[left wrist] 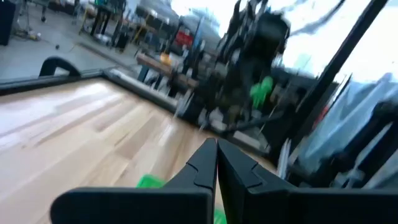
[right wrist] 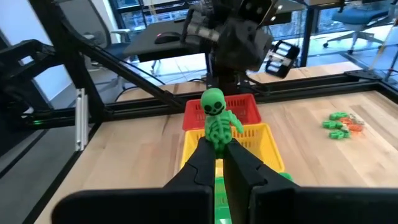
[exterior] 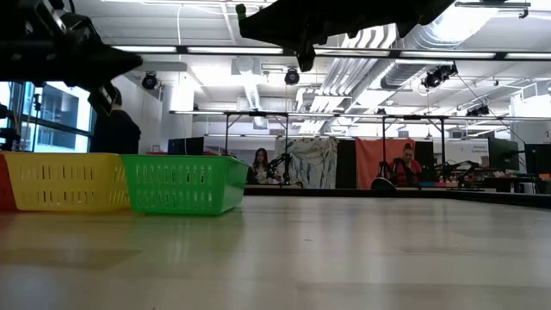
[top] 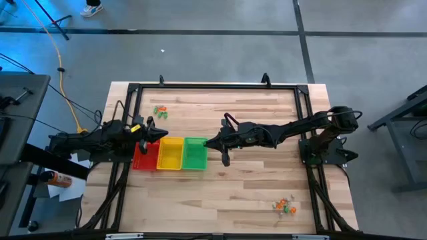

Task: Sort Halloween decoration
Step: Put the green skeleton toy into the yellow bin

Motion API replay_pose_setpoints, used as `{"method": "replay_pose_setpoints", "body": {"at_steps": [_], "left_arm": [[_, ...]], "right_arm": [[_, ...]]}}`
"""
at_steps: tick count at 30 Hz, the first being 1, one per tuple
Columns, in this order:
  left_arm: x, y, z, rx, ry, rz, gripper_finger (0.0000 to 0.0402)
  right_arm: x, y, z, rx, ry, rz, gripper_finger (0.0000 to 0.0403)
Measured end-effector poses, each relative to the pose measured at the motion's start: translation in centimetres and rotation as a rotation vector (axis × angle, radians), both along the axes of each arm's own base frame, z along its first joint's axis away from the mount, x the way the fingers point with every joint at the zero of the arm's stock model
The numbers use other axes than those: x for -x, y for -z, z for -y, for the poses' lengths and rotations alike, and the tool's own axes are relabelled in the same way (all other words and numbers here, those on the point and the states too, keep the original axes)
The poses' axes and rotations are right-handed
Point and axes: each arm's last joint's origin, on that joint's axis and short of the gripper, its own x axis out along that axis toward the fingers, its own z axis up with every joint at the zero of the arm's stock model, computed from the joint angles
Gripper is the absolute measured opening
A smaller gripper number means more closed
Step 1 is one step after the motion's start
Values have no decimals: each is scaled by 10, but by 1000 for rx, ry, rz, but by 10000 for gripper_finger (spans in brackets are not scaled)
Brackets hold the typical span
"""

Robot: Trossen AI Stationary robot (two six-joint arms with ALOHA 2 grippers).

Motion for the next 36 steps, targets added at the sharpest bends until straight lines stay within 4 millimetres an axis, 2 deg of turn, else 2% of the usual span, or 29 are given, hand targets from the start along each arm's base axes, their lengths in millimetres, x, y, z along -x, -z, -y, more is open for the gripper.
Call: {"method": "replay_pose_setpoints", "body": {"at_steps": [6, 10, 13, 17, 22, 27, 32, 36], "left_arm": [[4, -17, -2, 135, -51, 196, 3], [8, -26, -6, 165, -161, 308, 3], [12, -37, -5, 146, -160, 399, 3], [15, -55, -4, 69, -130, 400, 8], [19, -83, -3, -13, -149, 352, 21], [23, -104, -3, -82, -169, 337, 32], [23, -109, -3, -99, -175, 343, 35], [23, -109, -3, -94, -173, 342, 35]], "right_arm": [[0, 0, 0, -15, -38, 2, 2], [-6, -7, 6, -36, -21, 36, 2], [-23, -18, 10, -2, -21, 53, 2], [-63, -25, 12, 80, -103, 36, 2], [-114, -11, 10, 123, -228, -36, 2], [-156, 14, 9, 142, -243, -101, 2], [-184, 47, 12, 136, -228, -236, 2], [-195, 64, 14, 155, -170, -321, 2]]}}
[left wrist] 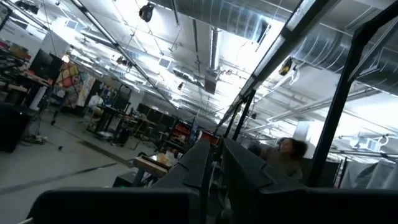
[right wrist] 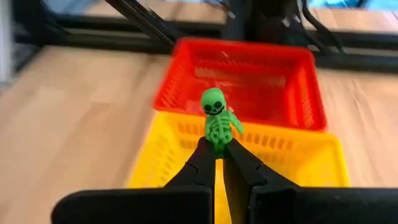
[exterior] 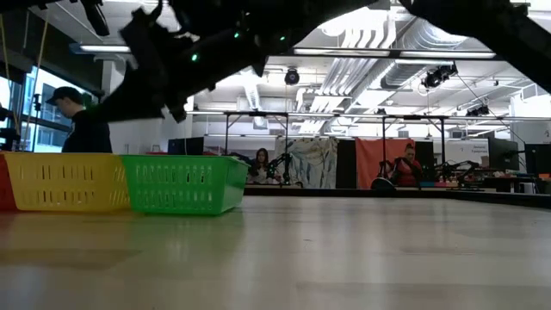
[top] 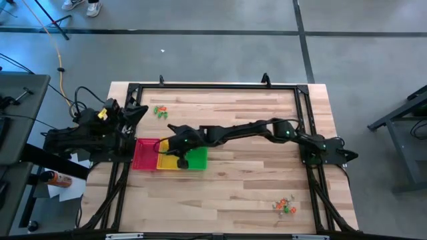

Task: Sort Halloween decoration
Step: Put the green skeleton toy into the yellow bin

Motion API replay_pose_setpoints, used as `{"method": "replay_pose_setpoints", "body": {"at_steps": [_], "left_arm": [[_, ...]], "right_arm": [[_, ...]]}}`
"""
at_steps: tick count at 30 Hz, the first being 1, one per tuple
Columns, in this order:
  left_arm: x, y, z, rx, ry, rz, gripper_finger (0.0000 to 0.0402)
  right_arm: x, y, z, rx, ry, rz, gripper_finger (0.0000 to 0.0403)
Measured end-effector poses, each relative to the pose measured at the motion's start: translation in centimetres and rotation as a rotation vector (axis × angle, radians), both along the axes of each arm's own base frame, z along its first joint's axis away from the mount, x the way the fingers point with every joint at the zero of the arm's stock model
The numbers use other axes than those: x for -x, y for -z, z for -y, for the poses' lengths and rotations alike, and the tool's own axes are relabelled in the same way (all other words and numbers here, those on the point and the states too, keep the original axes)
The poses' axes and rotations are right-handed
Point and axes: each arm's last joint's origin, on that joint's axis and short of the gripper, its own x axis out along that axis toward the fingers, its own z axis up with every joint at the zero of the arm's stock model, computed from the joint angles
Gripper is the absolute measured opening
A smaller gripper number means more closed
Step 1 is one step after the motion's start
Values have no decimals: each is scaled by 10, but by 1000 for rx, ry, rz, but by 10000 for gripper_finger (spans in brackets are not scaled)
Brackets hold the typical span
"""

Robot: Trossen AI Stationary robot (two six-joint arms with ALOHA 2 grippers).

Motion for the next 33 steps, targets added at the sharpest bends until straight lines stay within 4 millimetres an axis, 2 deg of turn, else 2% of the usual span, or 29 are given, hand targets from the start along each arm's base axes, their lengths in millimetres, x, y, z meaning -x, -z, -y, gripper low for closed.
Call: {"method": "replay_pose_setpoints", "body": {"at_steps": [5, 11, 25, 28, 33], "left_arm": [[0, 0, 0, 0, 0, 5, 35], [1, -2, 0, -10, -4, 18, 35], [2, -4, 0, -16, -12, 46, 35], [4, -7, 0, -9, -6, 85, 35], [7, -12, 0, -9, -4, 141, 35]], "right_arm": [[0, 1, 2, 69, 23, -53, 3], [3, 7, 2, 55, 33, -111, 16], [5, 7, 3, 69, 16, -138, 177], [3, -10, 7, 56, 23, -123, 191], [10, -61, 23, 45, -10, -165, 193]]}}
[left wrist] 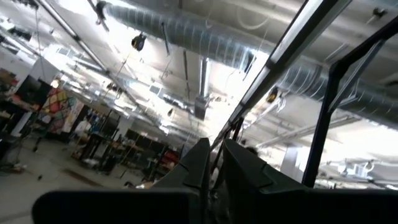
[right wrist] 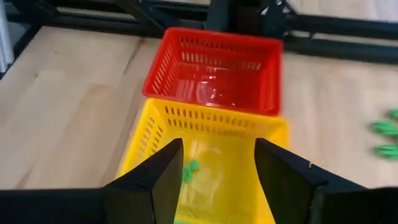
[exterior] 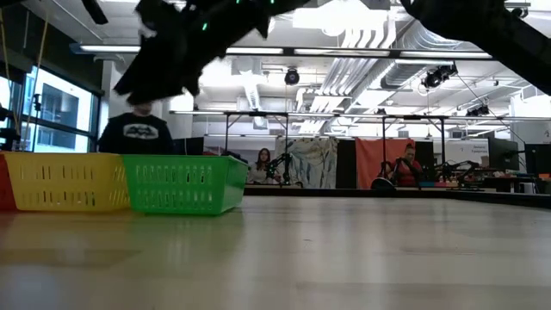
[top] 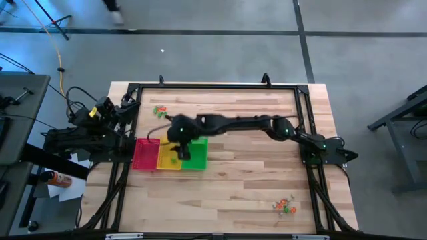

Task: Sort Halloween decoration
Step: Put the green skeleton toy into the yellow bin

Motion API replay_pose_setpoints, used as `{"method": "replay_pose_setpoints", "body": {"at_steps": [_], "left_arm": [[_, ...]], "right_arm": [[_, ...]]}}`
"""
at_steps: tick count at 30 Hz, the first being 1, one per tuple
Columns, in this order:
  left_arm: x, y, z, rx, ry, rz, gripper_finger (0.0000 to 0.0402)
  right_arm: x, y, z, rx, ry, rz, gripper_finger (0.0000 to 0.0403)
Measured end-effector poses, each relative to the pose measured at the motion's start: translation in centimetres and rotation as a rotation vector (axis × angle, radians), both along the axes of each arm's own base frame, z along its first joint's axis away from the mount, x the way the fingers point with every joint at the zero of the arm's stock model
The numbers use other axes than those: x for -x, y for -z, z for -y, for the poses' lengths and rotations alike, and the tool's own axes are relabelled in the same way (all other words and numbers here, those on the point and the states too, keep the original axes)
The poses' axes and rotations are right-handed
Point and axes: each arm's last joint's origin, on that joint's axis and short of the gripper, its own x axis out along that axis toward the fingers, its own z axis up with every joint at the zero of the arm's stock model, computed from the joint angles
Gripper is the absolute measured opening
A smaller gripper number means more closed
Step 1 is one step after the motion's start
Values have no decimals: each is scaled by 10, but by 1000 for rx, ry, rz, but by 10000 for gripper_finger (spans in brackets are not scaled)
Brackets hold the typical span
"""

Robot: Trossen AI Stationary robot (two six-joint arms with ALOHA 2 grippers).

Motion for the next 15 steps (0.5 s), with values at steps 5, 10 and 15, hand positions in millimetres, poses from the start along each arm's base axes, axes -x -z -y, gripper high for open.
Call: {"method": "replay_pose_setpoints", "body": {"at_steps": [5, 10, 15], "left_arm": [[0, 0, 0, 0, 0, -5, 35], [-1, 2, 0, -9, -7, -28, 35], [-4, 6, 0, -21, -17, -77, 35]], "right_arm": [[39, -40, 19, -6, 32, -61, 185], [82, -66, 38, -14, 79, -148, 173], [134, -75, 43, -49, 132, -204, 160]]}}
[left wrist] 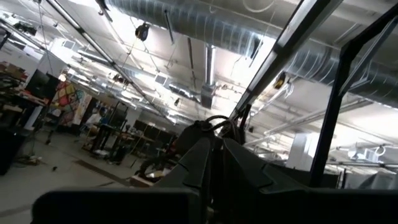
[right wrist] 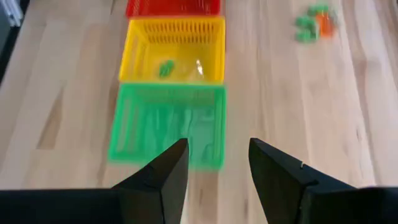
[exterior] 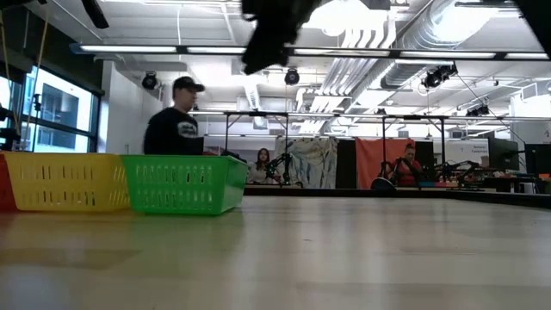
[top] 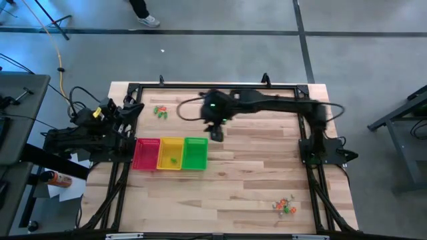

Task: Sort Halloween decoration
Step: Put the green skeleton toy into the yellow bin

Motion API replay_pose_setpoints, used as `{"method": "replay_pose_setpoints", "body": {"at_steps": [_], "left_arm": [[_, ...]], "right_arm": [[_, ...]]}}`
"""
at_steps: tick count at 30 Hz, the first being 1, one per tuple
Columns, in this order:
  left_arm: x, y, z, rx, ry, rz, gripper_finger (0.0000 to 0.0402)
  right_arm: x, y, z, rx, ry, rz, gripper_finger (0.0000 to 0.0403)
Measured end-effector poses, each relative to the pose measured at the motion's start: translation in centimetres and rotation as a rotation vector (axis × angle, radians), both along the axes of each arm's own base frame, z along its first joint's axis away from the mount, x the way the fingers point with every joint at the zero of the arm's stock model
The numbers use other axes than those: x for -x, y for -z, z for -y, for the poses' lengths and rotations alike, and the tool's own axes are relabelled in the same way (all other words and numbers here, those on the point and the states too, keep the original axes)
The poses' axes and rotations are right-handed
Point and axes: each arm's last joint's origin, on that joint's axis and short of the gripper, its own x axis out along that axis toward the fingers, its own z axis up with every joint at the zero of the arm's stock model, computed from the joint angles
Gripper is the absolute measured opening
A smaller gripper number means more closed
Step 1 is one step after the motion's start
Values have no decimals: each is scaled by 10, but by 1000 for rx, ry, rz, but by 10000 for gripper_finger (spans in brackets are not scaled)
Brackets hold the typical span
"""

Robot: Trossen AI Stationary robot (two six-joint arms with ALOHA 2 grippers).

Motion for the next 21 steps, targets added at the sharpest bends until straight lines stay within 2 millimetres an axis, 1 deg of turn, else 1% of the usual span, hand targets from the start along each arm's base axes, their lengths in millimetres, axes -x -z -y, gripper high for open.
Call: {"method": "replay_pose_setpoints", "body": {"at_steps": [3, 5, 8, 10, 11, 13, 16, 19, 21], "left_arm": [[-2, 4, 0, 4, -1, -43, 35], [-4, 6, 0, 7, -5, -67, 35], [-10, 9, -1, 19, -22, -120, 35], [-15, 12, -2, 21, -24, -155, 35], [-19, 13, -2, 21, -27, -177, 35], [-28, 17, -3, 17, -33, -231, 35], [-43, 25, -4, 22, -33, -320, 35], [-57, 30, -4, -1, -16, -412, 35], [-67, 30, -4, -34, -1, -460, 35]], "right_arm": [[37, 14, -7, -44, 40, -51, 154], [62, 23, -15, -77, 77, -39, 151], [98, 33, -30, -138, 143, 47, 149], [117, 41, -38, -188, 191, 133, 149], [123, 42, -42, -214, 213, 205, 149], [131, 38, -48, -267, 241, 398, 149], [137, 36, -52, -296, 244, 658, 149], [139, 35, -53, -262, 245, 841, 149], [138, 36, -52, -234, 271, 895, 149]]}}
